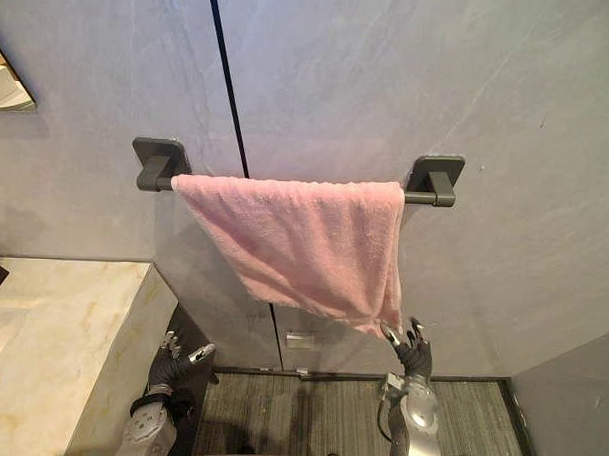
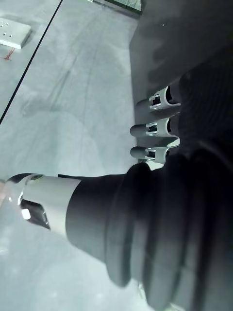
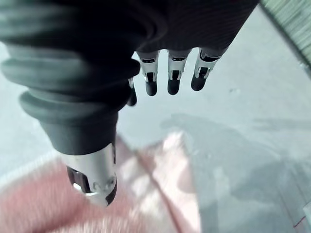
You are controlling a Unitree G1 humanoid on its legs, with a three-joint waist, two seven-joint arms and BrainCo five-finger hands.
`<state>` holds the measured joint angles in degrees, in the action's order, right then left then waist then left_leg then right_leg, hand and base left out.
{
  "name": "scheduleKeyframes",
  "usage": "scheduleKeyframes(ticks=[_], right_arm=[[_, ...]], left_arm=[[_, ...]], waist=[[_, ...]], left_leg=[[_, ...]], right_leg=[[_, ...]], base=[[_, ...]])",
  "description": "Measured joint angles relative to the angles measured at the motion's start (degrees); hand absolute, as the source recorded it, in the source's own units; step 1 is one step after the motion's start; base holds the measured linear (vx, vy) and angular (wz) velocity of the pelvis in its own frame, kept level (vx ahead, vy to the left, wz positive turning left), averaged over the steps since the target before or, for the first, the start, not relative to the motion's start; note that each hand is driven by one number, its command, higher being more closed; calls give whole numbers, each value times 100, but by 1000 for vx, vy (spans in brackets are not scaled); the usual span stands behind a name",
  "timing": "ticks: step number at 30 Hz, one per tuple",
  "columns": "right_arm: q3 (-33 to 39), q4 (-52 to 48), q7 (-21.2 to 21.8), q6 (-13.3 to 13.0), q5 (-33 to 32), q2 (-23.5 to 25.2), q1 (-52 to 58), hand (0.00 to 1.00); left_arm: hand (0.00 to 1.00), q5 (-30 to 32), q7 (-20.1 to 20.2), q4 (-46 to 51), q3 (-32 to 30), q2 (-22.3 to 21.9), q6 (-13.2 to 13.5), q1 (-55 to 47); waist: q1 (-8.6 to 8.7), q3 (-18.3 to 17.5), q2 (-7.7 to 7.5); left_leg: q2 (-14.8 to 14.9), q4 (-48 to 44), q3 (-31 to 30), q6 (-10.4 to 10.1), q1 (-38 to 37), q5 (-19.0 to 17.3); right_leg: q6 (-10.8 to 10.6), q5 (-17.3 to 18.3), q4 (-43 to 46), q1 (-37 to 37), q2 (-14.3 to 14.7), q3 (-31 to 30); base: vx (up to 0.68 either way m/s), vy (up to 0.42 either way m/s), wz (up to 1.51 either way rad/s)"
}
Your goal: Organize washtable
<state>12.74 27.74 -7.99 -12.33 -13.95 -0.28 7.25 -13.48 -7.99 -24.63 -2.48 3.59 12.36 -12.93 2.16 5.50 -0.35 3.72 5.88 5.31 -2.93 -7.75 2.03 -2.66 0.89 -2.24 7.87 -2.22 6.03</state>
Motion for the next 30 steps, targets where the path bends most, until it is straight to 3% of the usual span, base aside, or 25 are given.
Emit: scheduleKeyframes(ticks=[3,11,15,19,22,25,30], right_arm=[[202,-281,-105,23,9,5,155,0],[1322,-2293,-454,31,340,-7,403,0],[1780,-3589,-725,-33,563,-26,263,0],[1761,-4820,-798,-354,683,-192,-13,0],[1276,-5648,-613,-674,680,-486,-253,0],[213,-6080,-183,-911,539,-1056,-640,0],[-2128,-6077,946,-1041,-320,-1997,-1714,0]], left_arm=[[0,3,-92,431,-211,1,-2,-101],[0,2,-104,2611,-748,-154,87,-360],[0,3,-245,3972,-1200,-155,351,-313],[0,5,-420,5253,-1448,-78,723,-135],[0,-4,-445,5974,-1431,86,1020,-95],[0,-323,-226,6504,-1080,574,1241,13],[0,-1201,824,6433,400,1696,1369,626]], waist=[[12,-2,6],[16,-14,17],[29,-21,29],[24,-48,49],[26,-117,117],[16,-166,145],[-8,-248,118]], left_leg=[[11,-4,24,-7,9,-5],[20,-36,58,-20,-15,-61],[16,-40,58,-18,-48,-62],[7,-39,56,-9,-116,-75],[-16,-38,61,-3,-128,-77],[-33,-36,112,6,-192,-84],[-69,-36,110,9,-211,-81]], right_leg=[[2,-1,7,-6,0,-22],[0,10,13,-13,-13,-75],[-1,10,17,19,-16,-70],[-10,16,21,87,-27,-70],[-13,18,28,82,-49,-81],[-19,22,34,93,-52,-132],[-20,21,94,84,-53,-135]], base=[[2,-6,-5],[1,0,-3],[0,0,0],[-33,-3,0],[-43,4,-2],[-44,4,-7],[-22,1,0]])
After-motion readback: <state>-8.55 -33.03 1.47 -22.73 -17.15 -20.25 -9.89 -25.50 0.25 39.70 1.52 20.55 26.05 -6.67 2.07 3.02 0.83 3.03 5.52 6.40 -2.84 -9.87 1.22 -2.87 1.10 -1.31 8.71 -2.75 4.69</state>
